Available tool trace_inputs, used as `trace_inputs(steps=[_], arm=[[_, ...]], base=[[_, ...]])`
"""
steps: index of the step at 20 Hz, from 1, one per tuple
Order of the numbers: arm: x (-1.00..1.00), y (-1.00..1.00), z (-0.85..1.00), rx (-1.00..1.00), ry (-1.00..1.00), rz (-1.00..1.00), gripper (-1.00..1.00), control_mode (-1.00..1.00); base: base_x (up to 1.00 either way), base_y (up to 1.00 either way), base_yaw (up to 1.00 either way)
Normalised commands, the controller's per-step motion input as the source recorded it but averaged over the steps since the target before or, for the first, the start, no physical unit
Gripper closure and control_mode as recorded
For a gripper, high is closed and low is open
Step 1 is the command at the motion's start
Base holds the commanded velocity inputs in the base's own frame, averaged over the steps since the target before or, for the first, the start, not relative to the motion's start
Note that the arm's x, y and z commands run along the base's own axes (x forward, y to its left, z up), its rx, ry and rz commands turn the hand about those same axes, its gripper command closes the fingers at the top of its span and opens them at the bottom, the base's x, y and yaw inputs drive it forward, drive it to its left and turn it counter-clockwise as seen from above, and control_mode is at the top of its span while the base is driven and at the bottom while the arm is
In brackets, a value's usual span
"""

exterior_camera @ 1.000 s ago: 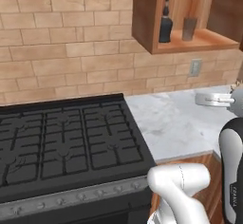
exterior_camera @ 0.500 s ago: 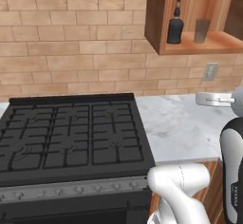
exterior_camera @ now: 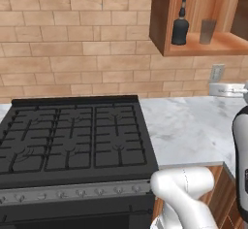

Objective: There is a bowl on the dining counter. Grab a lemon wedge from the fridge and place it in the bowl. Then get the liquor bottle and glass cup from the cabinet and place them next to the bowl.

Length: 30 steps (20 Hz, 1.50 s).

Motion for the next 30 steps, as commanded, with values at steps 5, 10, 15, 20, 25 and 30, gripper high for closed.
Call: trace_inputs(steps=[5, 10, 15, 20, 25, 30], arm=[[0.14, -0.31, 0.63, -0.14, -0.1, 0.03, -1.0, -1.0], [0.28, -0.2, 0.56, -0.15, -0.06, 0.01, -1.0, -1.0], [0.44, -0.21, 0.22, -0.14, -0.07, 0.0, -1.0, -1.0], [0.47, -0.16, 0.0, -0.01, -0.17, 0.0, -1.0, -1.0], [0.47, -0.03, 0.0, 0.03, -0.19, 0.0, -1.0, -1.0], [0.45, -0.23, 0.35, 0.18, -0.01, 0.01, -1.0, -1.0]], base=[[0.0, 0.0, 0.0], [0.0, 0.0, 0.0], [0.0, 0.0, 0.0], [0.0, 0.0, 0.0], [0.0, 0.0, 0.0], [0.0, 0.0, 0.0]])
